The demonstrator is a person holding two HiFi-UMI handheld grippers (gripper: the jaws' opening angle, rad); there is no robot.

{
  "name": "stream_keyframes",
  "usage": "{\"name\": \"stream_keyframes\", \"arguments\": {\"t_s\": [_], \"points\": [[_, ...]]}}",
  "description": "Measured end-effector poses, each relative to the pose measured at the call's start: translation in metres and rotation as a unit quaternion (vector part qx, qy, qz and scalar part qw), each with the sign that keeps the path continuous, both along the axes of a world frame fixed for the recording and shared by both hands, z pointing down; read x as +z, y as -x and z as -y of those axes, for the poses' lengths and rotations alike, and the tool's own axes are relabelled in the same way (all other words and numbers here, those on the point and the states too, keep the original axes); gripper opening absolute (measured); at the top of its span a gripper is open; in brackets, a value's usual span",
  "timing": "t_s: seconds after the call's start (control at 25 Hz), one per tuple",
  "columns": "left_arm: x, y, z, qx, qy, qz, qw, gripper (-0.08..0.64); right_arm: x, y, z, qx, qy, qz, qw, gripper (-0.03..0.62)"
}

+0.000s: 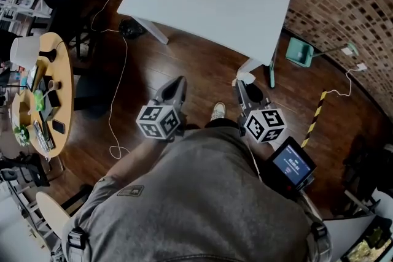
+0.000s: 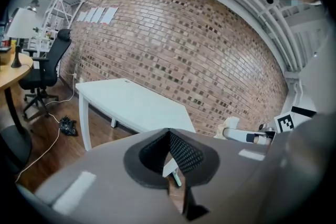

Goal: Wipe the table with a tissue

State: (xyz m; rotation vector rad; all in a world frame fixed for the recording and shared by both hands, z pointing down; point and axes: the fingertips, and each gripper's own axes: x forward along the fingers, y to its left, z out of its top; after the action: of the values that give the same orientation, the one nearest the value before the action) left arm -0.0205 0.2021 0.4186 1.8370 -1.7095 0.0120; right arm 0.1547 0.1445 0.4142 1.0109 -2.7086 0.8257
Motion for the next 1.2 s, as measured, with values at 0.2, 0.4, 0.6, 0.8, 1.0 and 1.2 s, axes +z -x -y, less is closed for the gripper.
{"name": "stream_keyframes", "arguments": {"t_s": [0.2, 0.4, 0.6, 0.8, 1.0, 1.2], "points": [[0.000, 0.005, 0.028, -0.007, 0.003, 0.001, 1.0000, 0.002, 0.004, 0.005, 0.026, -0.005, 0.008, 0.000, 1.000, 0.060], [0.003, 0.014, 0.050, 0.003, 0.009, -0.002, 1.0000, 0.002, 0.008, 0.016, 0.042, 0.005, 0.015, -0.002, 1.000, 0.060], [0.010, 0.032, 0.082, 0.033, 0.009, -0.007, 0.9994, 0.002, 0.016, 0.030, 0.064, 0.035, 0.016, -0.011, 0.999, 0.060], [0.013, 0.055, 0.128, 0.091, 0.003, -0.018, 0.9957, 0.002, 0.022, 0.048, 0.090, 0.089, 0.017, -0.032, 0.995, 0.060], [0.012, 0.088, 0.173, 0.138, 0.000, -0.030, 0.9899, 0.002, 0.022, 0.075, 0.113, 0.138, 0.022, -0.056, 0.989, 0.060], [0.020, 0.101, 0.199, 0.187, 0.007, -0.046, 0.9812, 0.002, 0.025, 0.085, 0.121, 0.190, 0.035, -0.081, 0.978, 0.060]]}}
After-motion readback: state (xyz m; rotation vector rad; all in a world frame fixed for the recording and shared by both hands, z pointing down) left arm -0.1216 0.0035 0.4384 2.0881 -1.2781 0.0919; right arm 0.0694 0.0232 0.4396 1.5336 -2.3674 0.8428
